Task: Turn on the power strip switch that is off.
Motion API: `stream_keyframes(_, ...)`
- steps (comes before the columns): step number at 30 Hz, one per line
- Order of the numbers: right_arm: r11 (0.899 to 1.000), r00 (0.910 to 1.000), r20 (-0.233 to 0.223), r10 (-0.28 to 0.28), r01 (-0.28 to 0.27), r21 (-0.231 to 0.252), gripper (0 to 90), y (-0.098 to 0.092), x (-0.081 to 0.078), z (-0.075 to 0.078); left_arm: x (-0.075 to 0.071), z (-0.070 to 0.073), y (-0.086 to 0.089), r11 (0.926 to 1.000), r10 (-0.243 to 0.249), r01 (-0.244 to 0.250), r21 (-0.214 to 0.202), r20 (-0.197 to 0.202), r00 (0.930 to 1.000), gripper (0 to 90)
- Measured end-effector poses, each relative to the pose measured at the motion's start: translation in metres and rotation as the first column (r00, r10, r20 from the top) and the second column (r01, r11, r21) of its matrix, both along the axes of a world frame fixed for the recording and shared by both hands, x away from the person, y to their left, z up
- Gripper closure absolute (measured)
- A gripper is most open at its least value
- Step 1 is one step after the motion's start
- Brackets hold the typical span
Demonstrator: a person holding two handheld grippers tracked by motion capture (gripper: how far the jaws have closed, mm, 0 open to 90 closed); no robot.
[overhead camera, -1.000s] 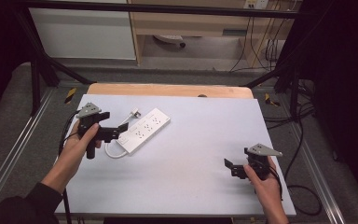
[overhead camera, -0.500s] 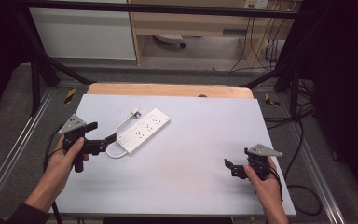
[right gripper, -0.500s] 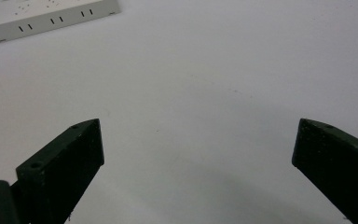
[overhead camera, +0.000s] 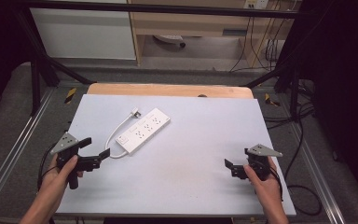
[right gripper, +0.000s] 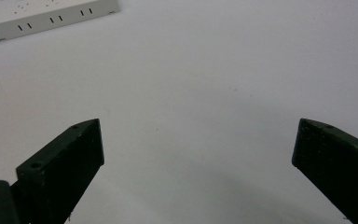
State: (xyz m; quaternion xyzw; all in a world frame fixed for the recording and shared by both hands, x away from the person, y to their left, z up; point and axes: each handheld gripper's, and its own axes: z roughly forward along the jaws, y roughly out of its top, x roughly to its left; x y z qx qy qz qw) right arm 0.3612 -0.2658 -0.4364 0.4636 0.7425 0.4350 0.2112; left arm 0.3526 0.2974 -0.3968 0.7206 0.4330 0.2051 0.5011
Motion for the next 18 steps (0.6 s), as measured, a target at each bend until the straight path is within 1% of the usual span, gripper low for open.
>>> stream_keyframes(3,1.0,1.0,0.0,-0.001,0.001,0.001,2.5,0.0,0.0,0.0,-0.007,-0.01,-0.005,0.9998,-0.006,0.006,0.021,-0.011,0.9999,7.4)
stream_keyframes(7,1.0,1.0,0.0,-0.002,0.002,-0.002,2.5,-0.001,0.0,0.0,-0.014,-0.022,-0.014,0.9984,-0.036,0.037,0.043,-0.033,0.9988,7.3)
stream_keyframes(9,1.0,1.0,-0.001,-0.003,0.003,-0.003,2.5,-0.001,0.0,0.0,-0.017,-0.027,-0.018,0.9968,-0.043,0.045,0.066,-0.037,0.9984,7.2)
stream_keyframes(10,1.0,1.0,0.0,-0.003,0.003,-0.004,2.5,-0.001,0.0,-0.001,-0.018,-0.028,-0.019,0.9962,-0.046,0.049,0.072,-0.039,0.9982,7.2)
stream_keyframes(12,1.0,1.0,0.001,-0.002,0.002,-0.006,2.5,-0.001,0.0,-0.001,-0.02,-0.032,-0.023,0.9959,-0.053,0.056,0.071,-0.046,0.9975,7.2)
stream_keyframes(16,1.0,0.9998,-0.017,-0.008,0.008,-0.013,2.5,-0.001,0.001,-0.003,-0.026,-0.039,-0.031,0.993,-0.076,0.082,0.085,-0.065,0.9949,7.2)
stream_keyframes(18,0.999,0.9987,-0.046,-0.023,0.022,-0.026,2.5,0.0,0.003,-0.007,-0.03,-0.042,-0.033,0.9913,-0.084,0.092,0.094,-0.083,0.993,7.3)
